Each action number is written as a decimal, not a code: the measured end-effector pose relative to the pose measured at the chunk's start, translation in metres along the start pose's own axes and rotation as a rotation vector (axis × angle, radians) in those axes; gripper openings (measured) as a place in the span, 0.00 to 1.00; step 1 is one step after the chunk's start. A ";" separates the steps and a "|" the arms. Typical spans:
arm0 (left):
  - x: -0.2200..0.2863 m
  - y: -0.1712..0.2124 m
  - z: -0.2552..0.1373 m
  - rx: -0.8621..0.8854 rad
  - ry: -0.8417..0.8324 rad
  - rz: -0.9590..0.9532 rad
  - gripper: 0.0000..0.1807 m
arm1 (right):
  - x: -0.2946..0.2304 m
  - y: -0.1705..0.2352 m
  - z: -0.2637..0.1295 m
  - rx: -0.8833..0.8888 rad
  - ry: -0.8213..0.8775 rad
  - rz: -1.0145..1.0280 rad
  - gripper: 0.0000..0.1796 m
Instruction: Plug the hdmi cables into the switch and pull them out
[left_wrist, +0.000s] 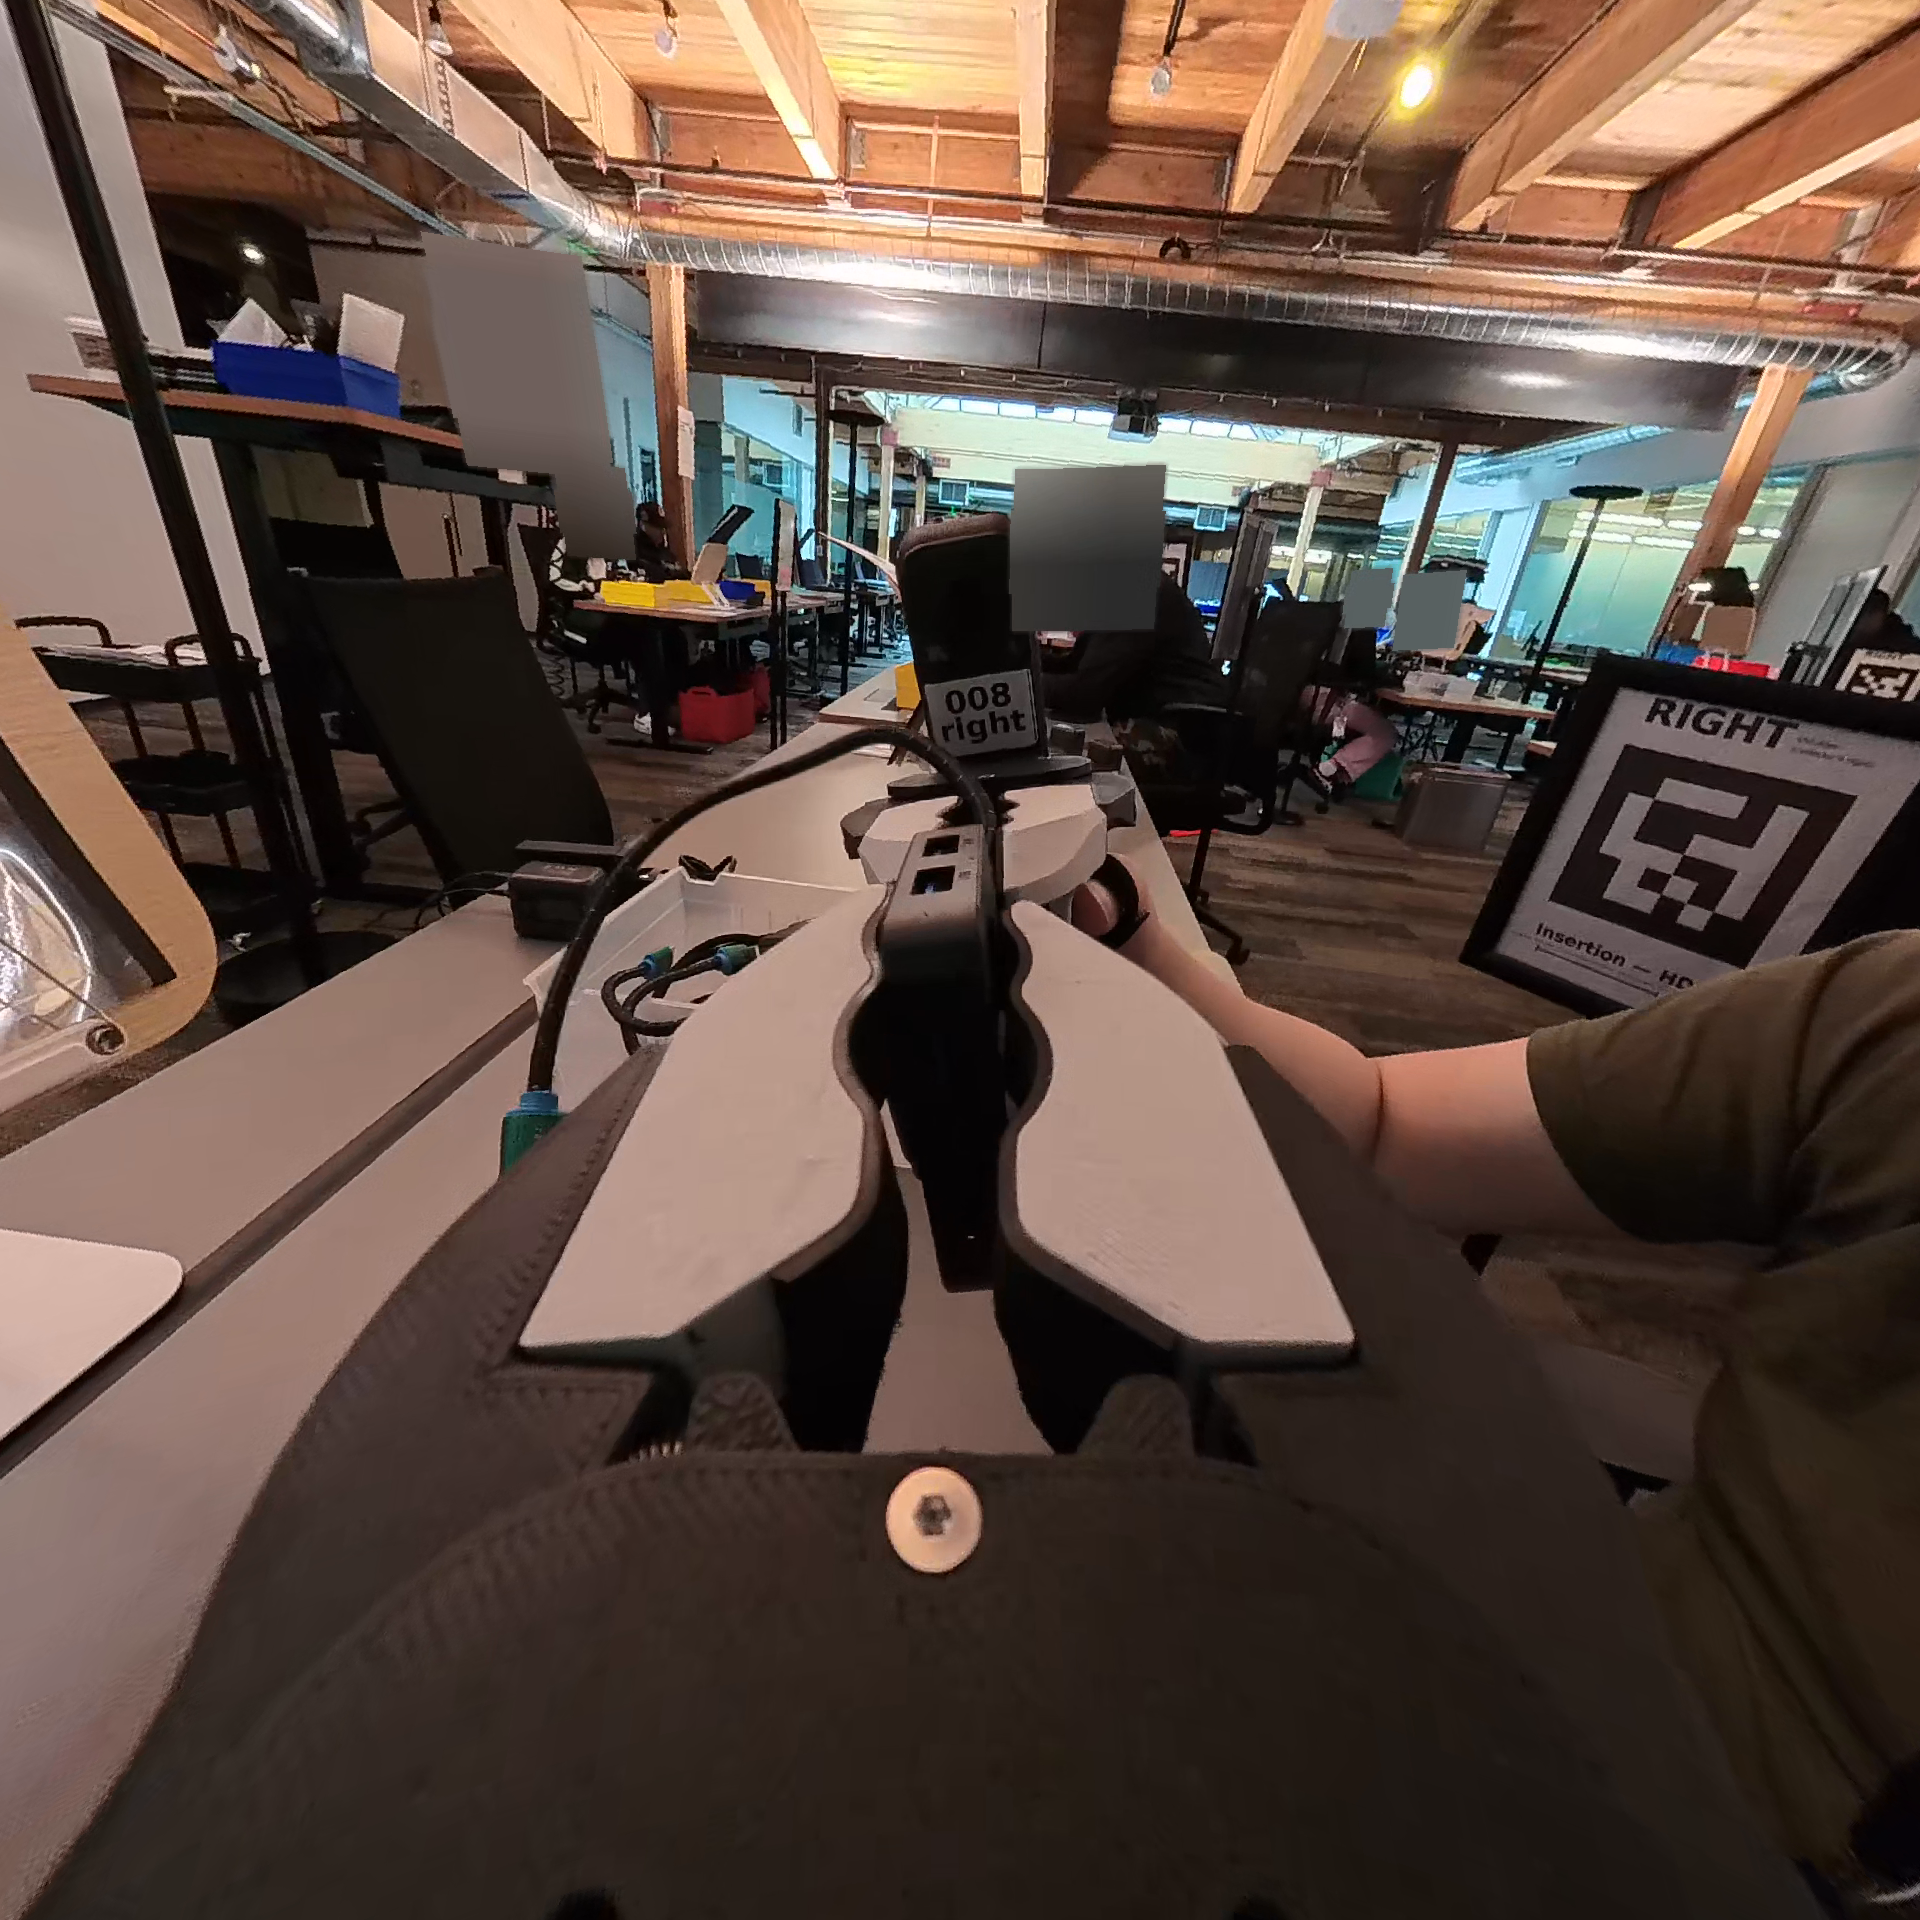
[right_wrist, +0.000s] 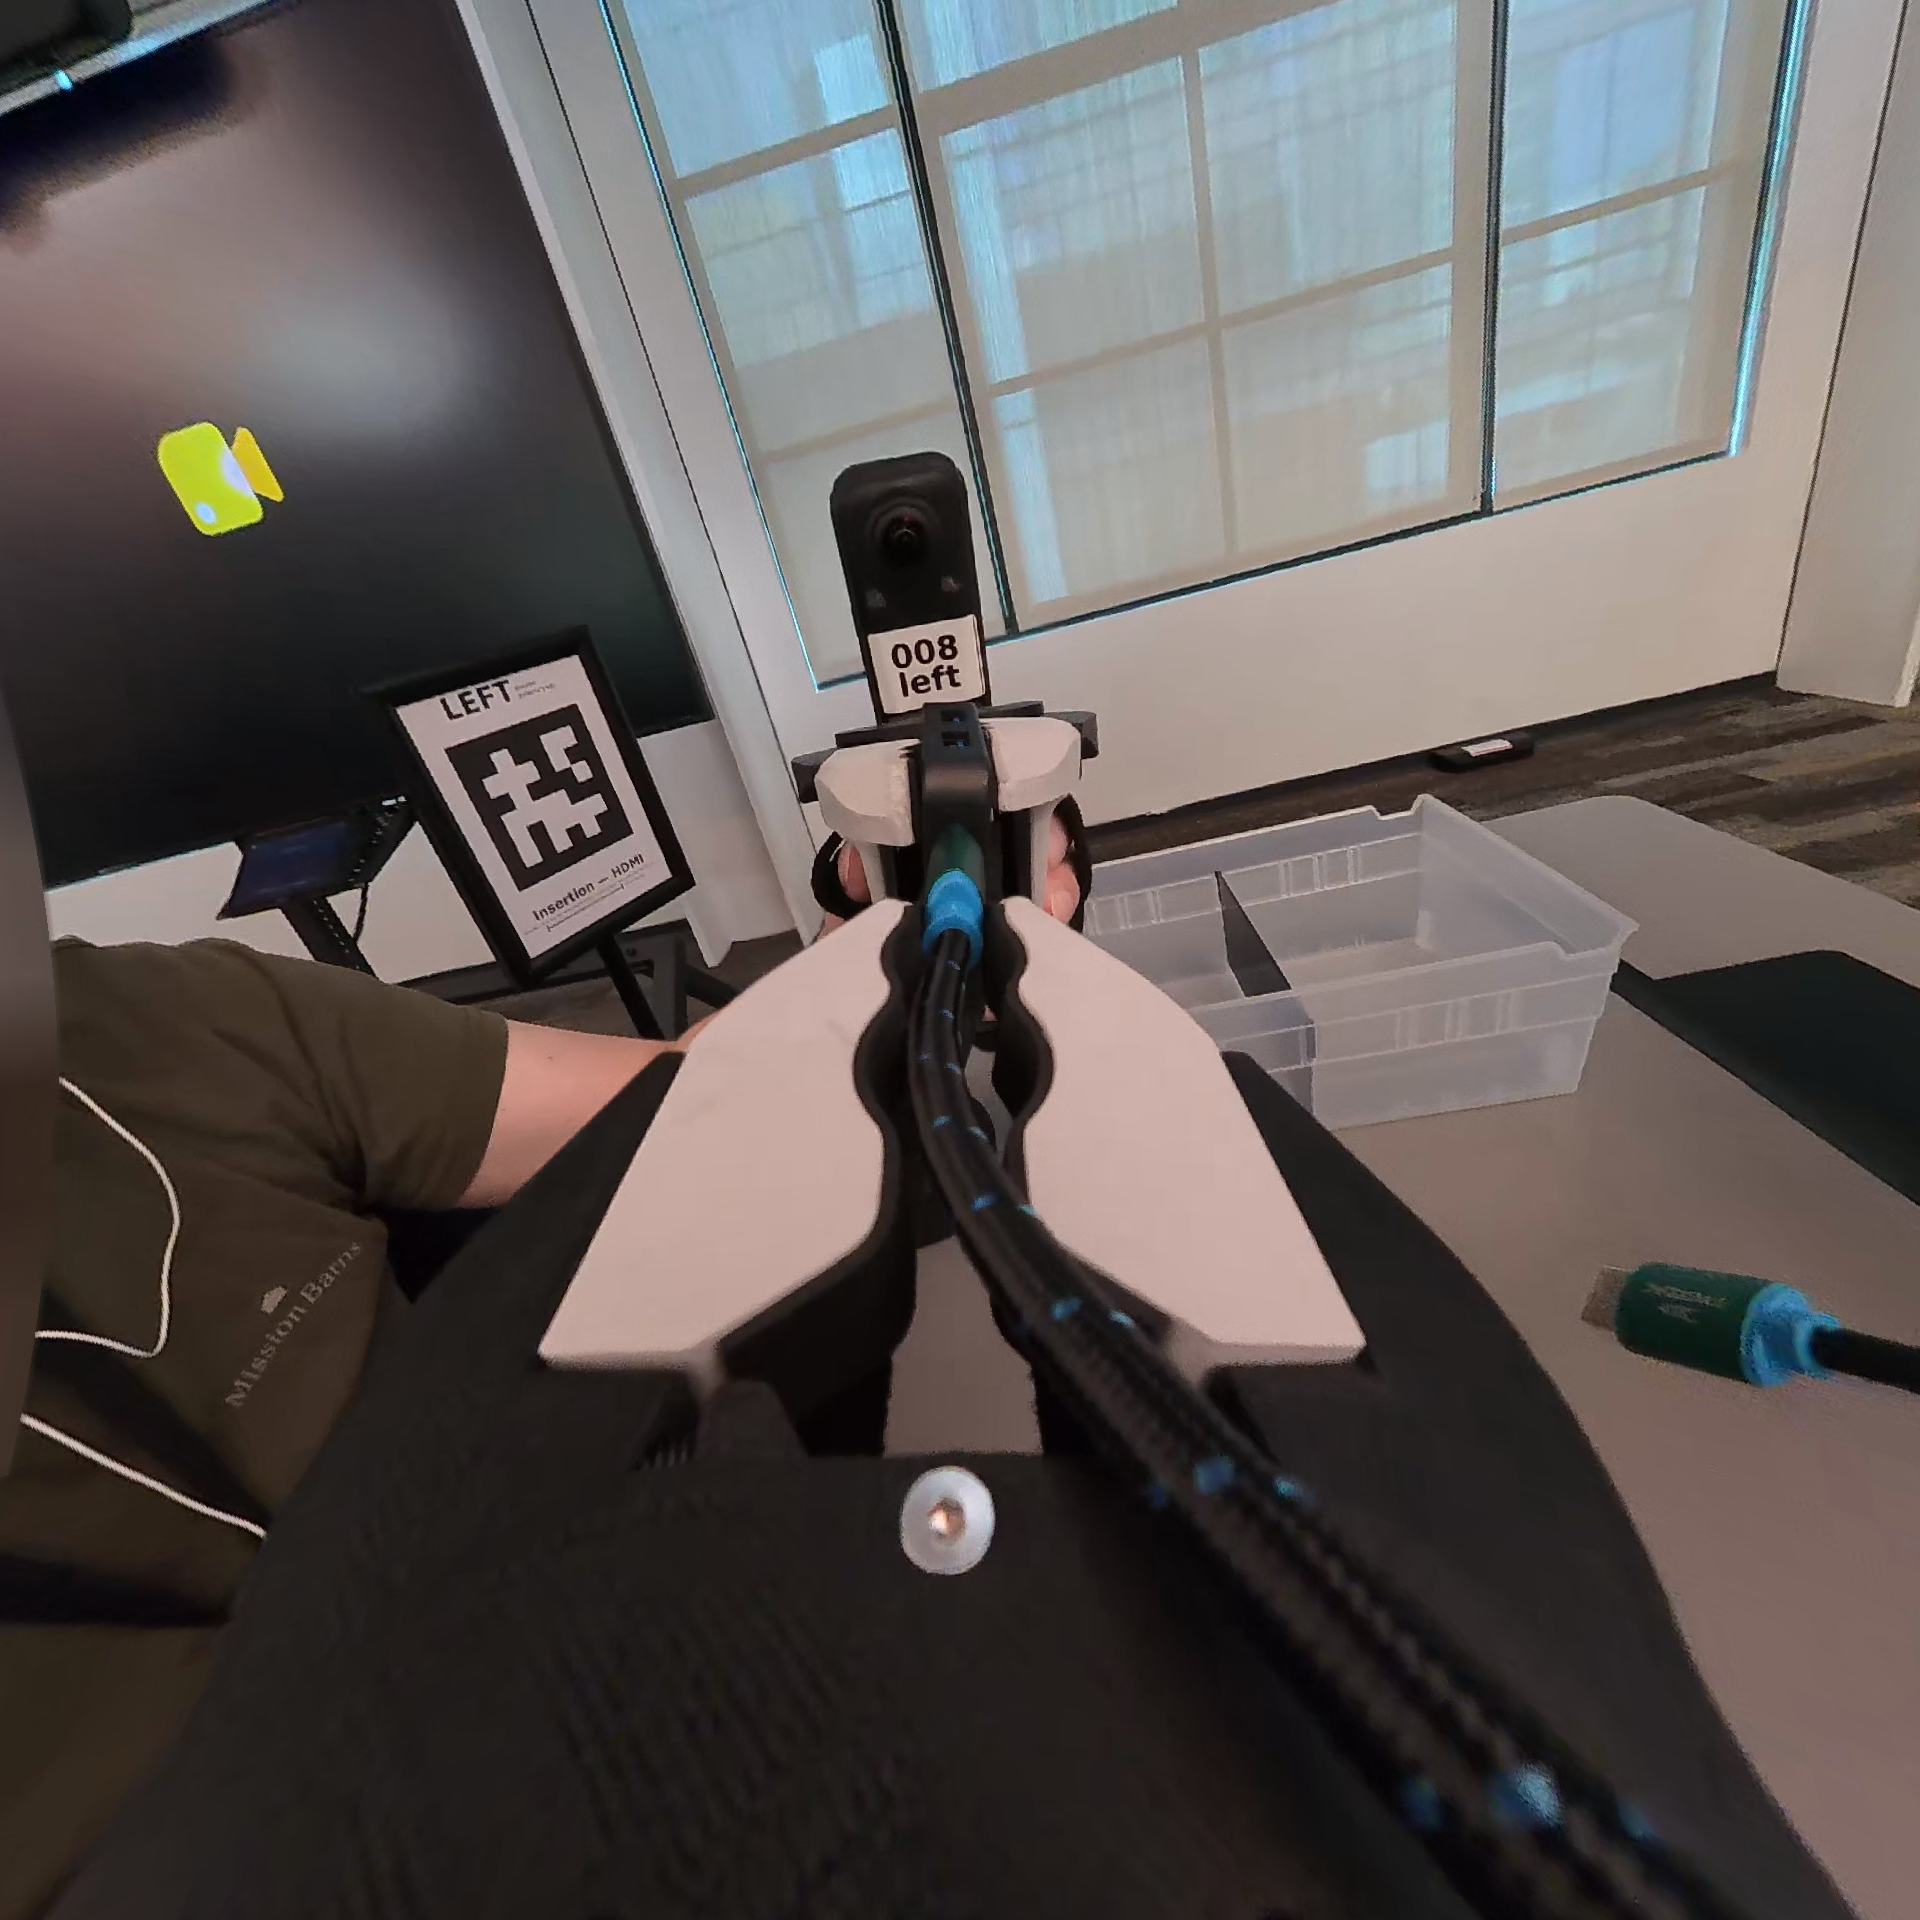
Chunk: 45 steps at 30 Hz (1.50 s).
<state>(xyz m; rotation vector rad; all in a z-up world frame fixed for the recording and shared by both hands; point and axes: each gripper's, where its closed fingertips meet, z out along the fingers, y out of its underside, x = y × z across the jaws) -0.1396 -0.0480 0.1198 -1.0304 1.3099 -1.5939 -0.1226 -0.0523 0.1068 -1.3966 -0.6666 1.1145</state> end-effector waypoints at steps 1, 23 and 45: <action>-0.001 0.000 0.000 -0.006 -0.001 -0.009 0.08 | 0.001 -0.001 0.000 0.010 0.000 0.008 0.06; -0.011 0.009 -0.010 -0.072 0.068 -0.186 0.07 | 0.011 -0.006 -0.003 0.094 0.007 0.031 0.07; -0.019 0.016 -0.008 -0.098 0.061 -0.275 0.07 | 0.019 -0.002 -0.005 0.056 0.001 0.059 0.06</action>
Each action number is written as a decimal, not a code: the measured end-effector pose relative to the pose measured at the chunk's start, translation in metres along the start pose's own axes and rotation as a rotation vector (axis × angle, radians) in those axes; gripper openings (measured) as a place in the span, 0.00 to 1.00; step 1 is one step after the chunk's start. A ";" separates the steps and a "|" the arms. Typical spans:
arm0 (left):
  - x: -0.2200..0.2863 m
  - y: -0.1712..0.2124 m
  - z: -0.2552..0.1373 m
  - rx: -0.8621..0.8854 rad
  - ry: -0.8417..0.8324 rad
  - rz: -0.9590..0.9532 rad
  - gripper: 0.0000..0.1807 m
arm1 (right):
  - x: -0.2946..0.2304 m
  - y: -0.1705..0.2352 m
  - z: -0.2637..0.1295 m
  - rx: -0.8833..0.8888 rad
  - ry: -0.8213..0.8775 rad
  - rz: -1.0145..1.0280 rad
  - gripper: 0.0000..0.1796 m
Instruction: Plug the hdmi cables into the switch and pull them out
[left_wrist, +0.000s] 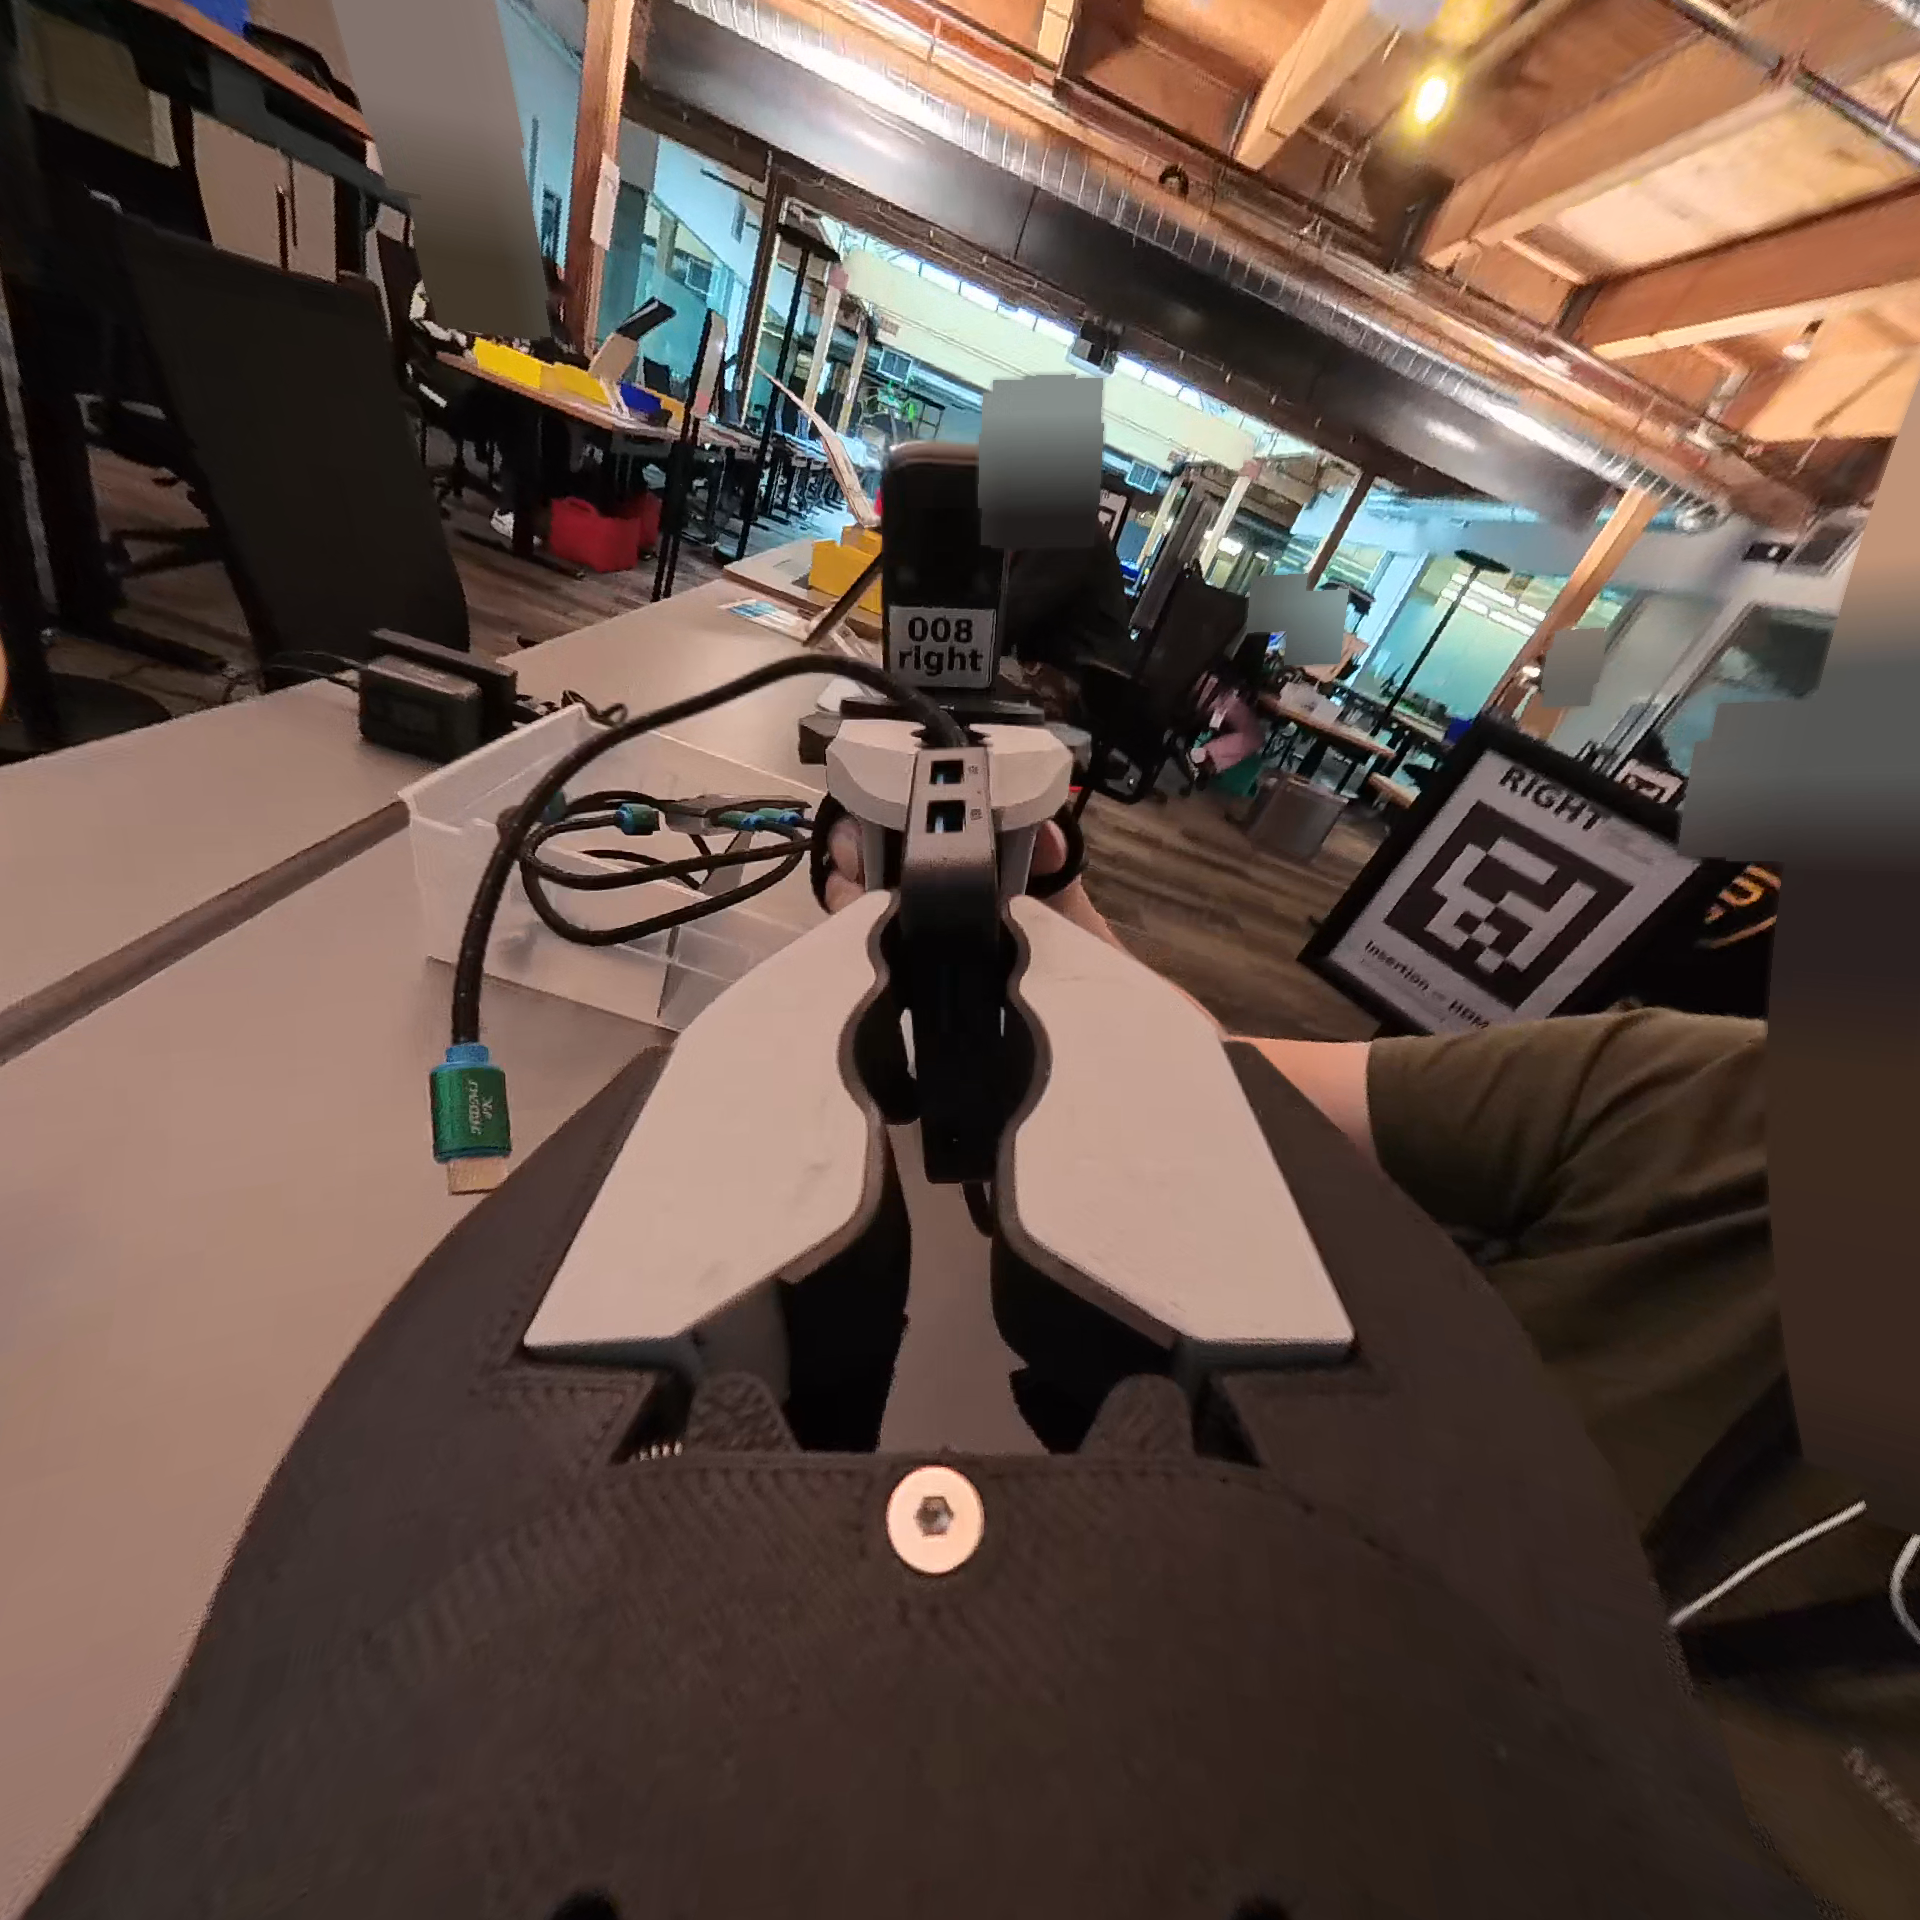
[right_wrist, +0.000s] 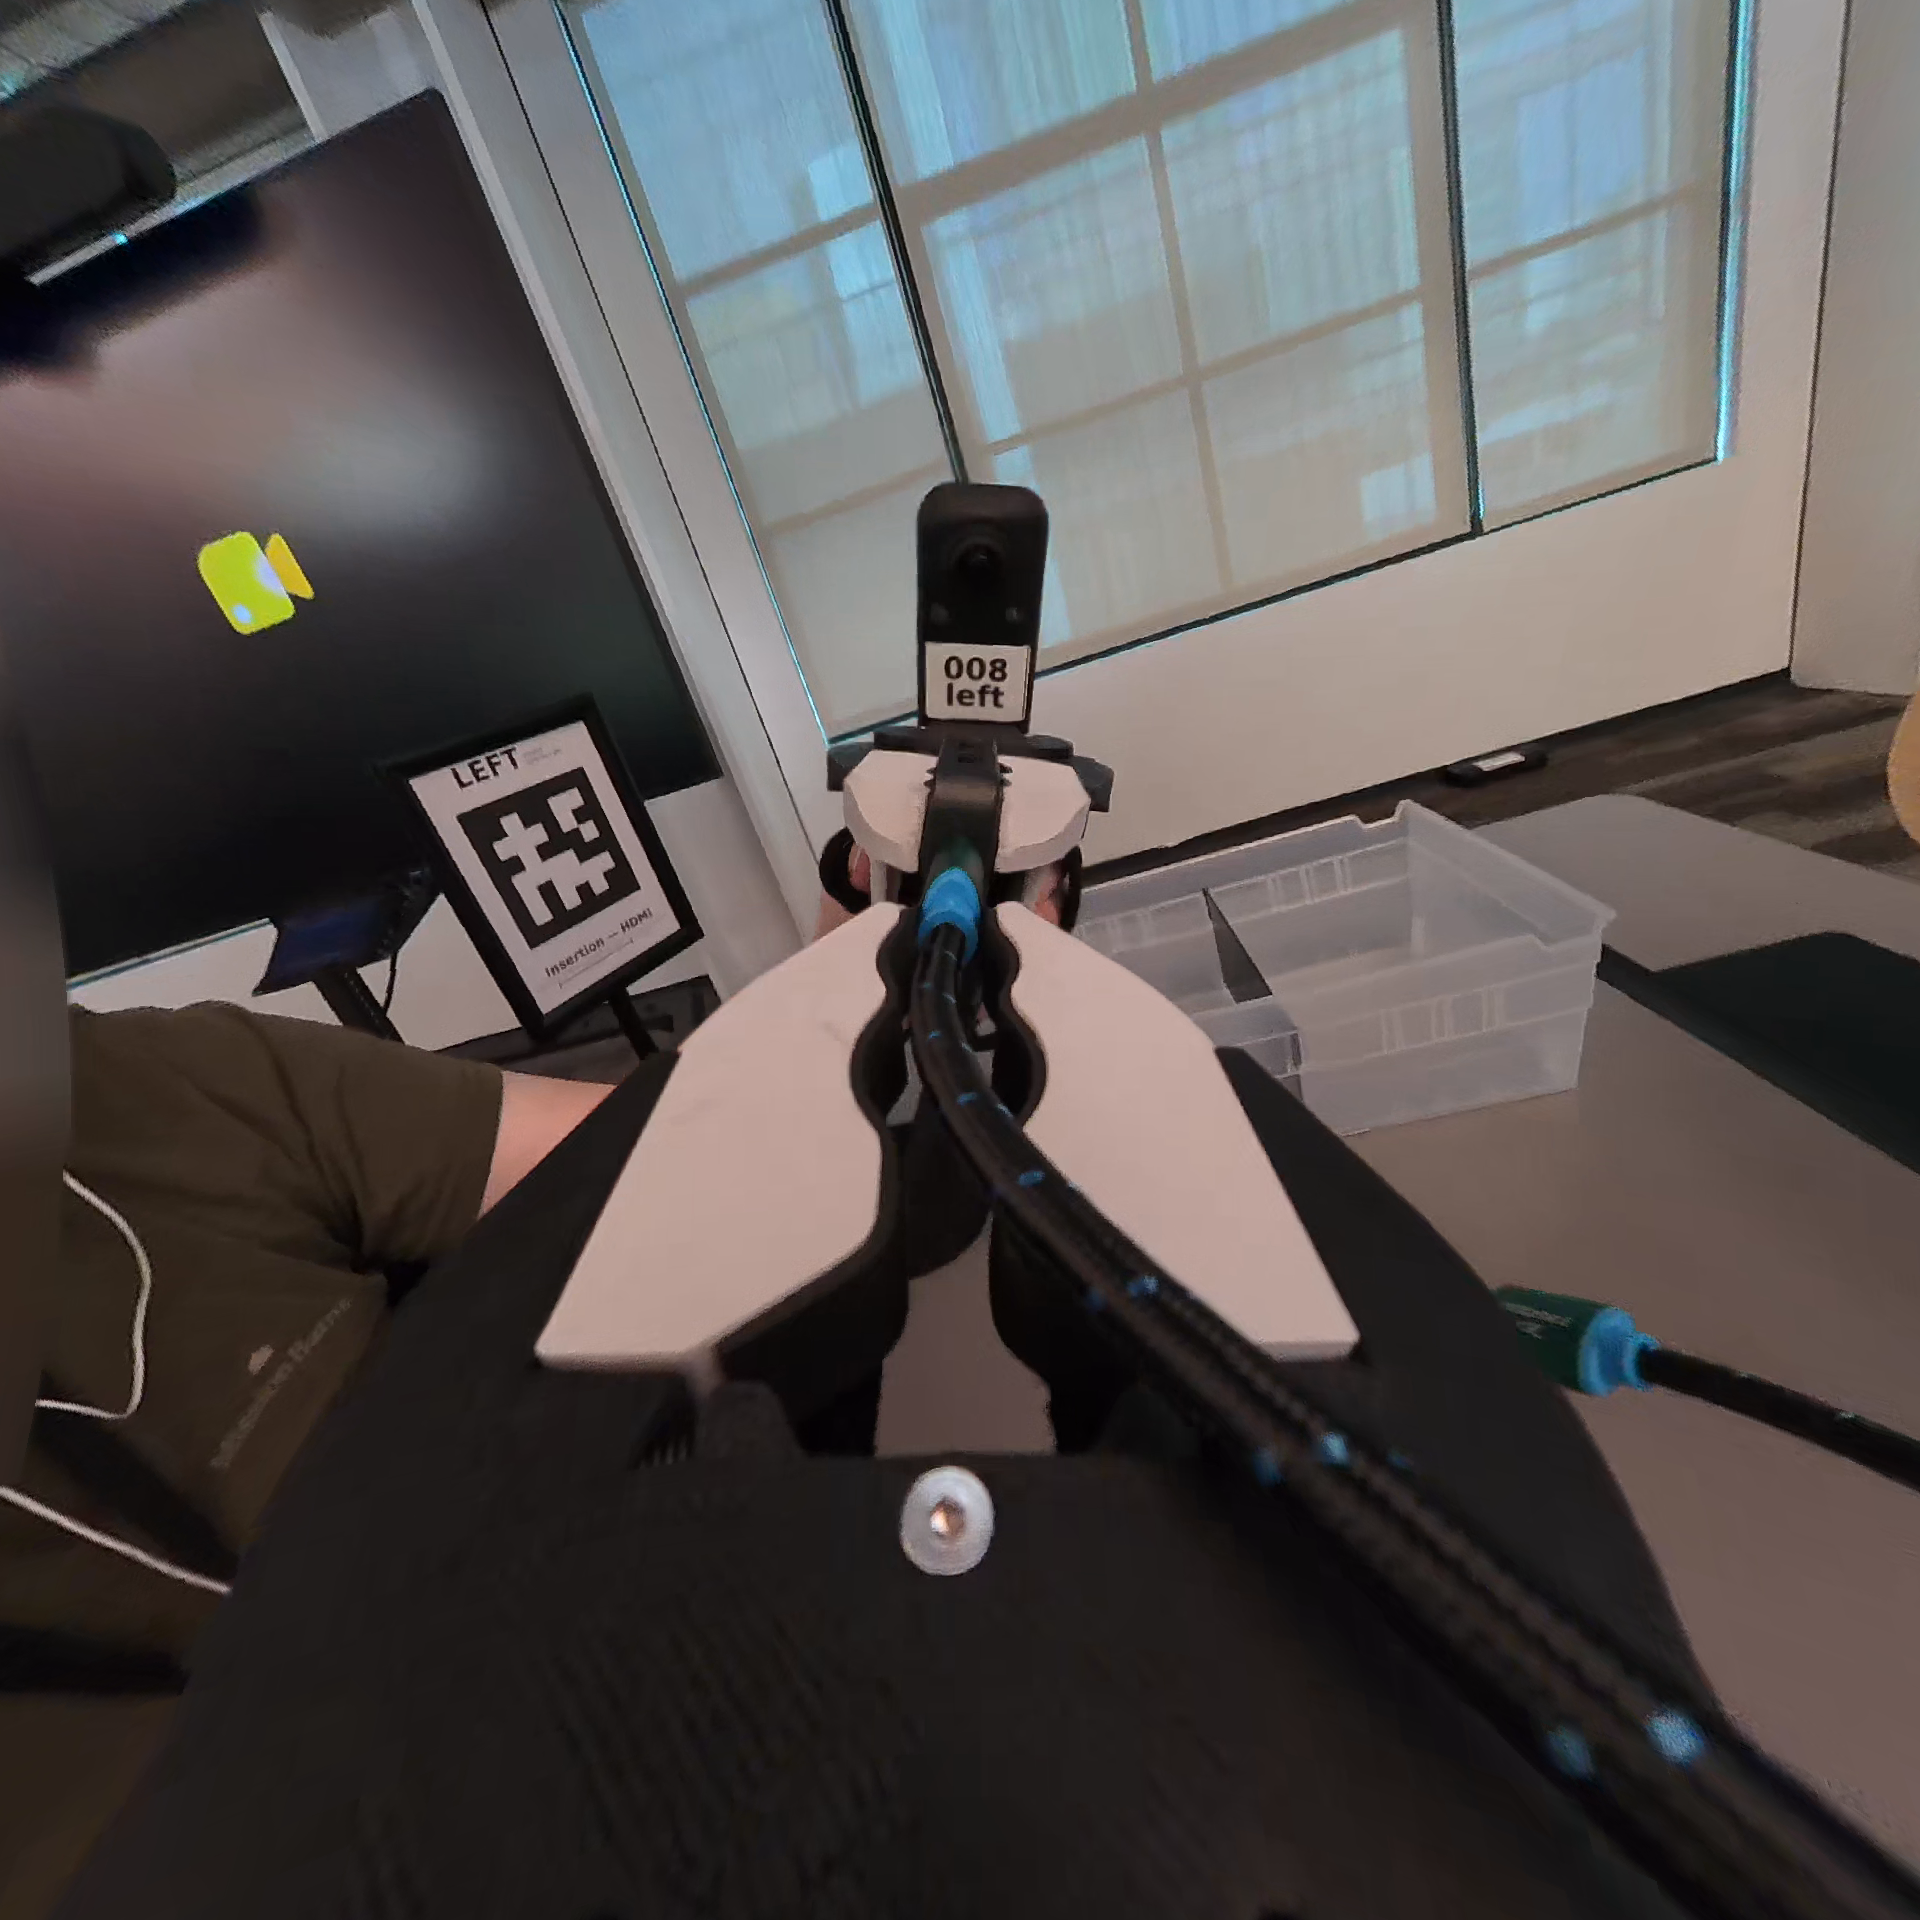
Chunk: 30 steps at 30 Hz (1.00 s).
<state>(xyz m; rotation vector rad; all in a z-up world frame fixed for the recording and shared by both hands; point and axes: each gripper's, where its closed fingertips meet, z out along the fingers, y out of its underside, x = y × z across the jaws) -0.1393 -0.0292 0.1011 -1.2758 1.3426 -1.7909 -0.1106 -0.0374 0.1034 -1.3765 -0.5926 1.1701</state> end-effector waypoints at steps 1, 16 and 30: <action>-0.002 -0.001 -0.002 0.001 0.000 -0.019 0.07 | 0.002 0.004 0.001 -0.012 0.006 -0.013 0.06; -0.047 0.009 -0.023 -0.017 -0.189 -0.218 0.07 | 0.004 0.027 0.022 -0.345 0.426 -1.041 0.32; -0.047 0.046 0.014 -0.219 -0.320 -0.111 0.08 | 0.051 0.065 0.011 -0.784 0.632 -1.255 0.38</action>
